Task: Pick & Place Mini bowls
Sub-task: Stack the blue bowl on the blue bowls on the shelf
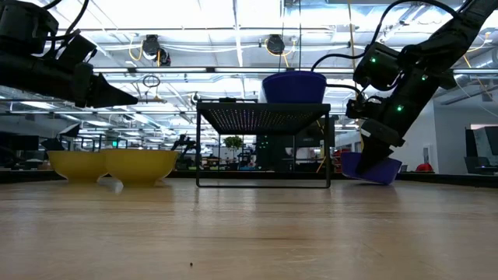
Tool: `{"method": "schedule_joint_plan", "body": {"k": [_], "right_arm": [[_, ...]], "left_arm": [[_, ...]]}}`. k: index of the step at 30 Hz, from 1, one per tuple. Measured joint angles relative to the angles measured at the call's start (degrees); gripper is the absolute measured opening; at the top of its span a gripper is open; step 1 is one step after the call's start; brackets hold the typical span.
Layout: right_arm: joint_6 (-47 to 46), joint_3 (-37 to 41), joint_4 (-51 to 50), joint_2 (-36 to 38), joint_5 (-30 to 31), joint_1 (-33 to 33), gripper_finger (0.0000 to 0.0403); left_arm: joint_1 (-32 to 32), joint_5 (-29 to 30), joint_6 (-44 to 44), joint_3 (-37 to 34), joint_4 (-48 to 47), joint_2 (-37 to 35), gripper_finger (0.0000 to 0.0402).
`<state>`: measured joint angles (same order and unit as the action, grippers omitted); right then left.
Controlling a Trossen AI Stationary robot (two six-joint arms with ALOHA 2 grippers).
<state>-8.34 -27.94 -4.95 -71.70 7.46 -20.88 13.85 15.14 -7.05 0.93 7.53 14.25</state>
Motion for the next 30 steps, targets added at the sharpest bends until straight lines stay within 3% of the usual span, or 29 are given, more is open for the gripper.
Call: {"method": "schedule_joint_plan", "body": {"k": [20,30], "right_arm": [[0.0,0.1,0.2,0.0,0.0,0.0,0.0004],[0.8,6.1,12.9,0.1,0.5,-0.2,0.0004]], "left_arm": [[0.0,0.0,0.0,0.0,0.0,0.0,0.0077],[0.0,0.0,0.0,0.0,0.0,0.0,0.0077]]}}
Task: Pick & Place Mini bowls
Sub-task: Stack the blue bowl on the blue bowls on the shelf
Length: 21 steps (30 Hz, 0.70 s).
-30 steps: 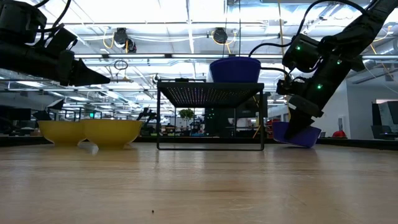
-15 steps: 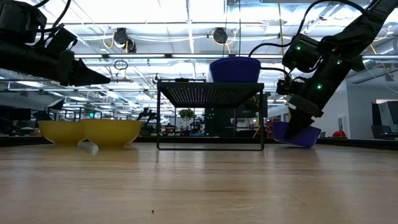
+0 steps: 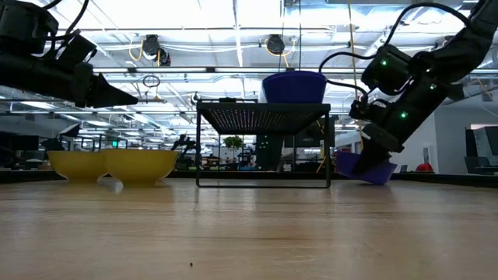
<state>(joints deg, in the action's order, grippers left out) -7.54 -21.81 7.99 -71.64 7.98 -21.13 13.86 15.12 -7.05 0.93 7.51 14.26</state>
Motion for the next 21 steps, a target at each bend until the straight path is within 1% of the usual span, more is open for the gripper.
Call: {"method": "schedule_joint_plan", "body": {"k": [6,14,21], "right_arm": [[1.0,0.1,0.9,0.0,0.0,-0.9,0.0004],[3.3,0.1,1.9,-0.1,8.9,-1.0,0.0004],[8.0,0.1,11.3,-0.1,12.3,-1.0,0.0004]], "left_arm": [[0.0,0.0,0.0,0.0,0.0,0.0,0.0077],[0.0,0.0,0.0,0.0,0.0,0.0,0.0077],[0.0,0.0,0.0,0.0,0.0,0.0,0.0077]]}}
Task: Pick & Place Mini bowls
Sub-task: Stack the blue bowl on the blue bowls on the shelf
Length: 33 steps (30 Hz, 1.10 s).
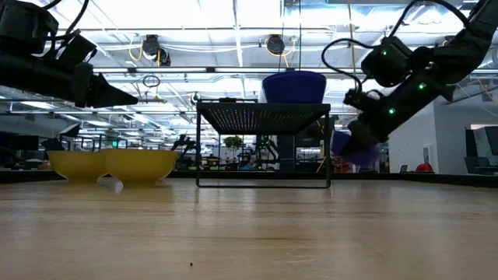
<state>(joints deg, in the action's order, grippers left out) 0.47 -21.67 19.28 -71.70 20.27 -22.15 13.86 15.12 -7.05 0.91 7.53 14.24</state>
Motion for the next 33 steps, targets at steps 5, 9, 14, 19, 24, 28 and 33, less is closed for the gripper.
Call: {"method": "schedule_joint_plan", "body": {"k": [5,9,14,19,24,28,33], "right_arm": [[4.5,0.0,8.6,0.0,0.9,-0.4,0.0004],[6.8,0.0,16.3,0.0,0.9,-0.9,0.0004],[12.5,0.0,25.2,0.0,0.7,-1.1,0.0004],[15.7,0.0,33.7,0.0,0.7,-1.1,0.0004],[15.4,0.0,41.5,0.0,-5.4,-1.1,0.0004],[14.0,0.0,45.9,0.0,-15.5,-0.9,0.0004],[9.2,0.0,48.7,0.0,-28.4,-0.9,0.0004]], "left_arm": [[0.0,0.0,0.0,0.0,0.0,0.0,0.0077],[0.0,0.0,0.0,0.0,0.0,0.0,0.0077],[0.0,0.0,0.0,0.0,0.0,0.0,0.0077],[0.0,0.0,0.0,0.0,0.0,0.0,0.0077],[0.0,0.0,0.0,0.0,0.0,0.0,0.0077],[0.0,0.0,0.0,0.0,0.0,0.0,0.0077],[0.0,0.0,0.0,0.0,0.0,0.0,0.0077]]}}
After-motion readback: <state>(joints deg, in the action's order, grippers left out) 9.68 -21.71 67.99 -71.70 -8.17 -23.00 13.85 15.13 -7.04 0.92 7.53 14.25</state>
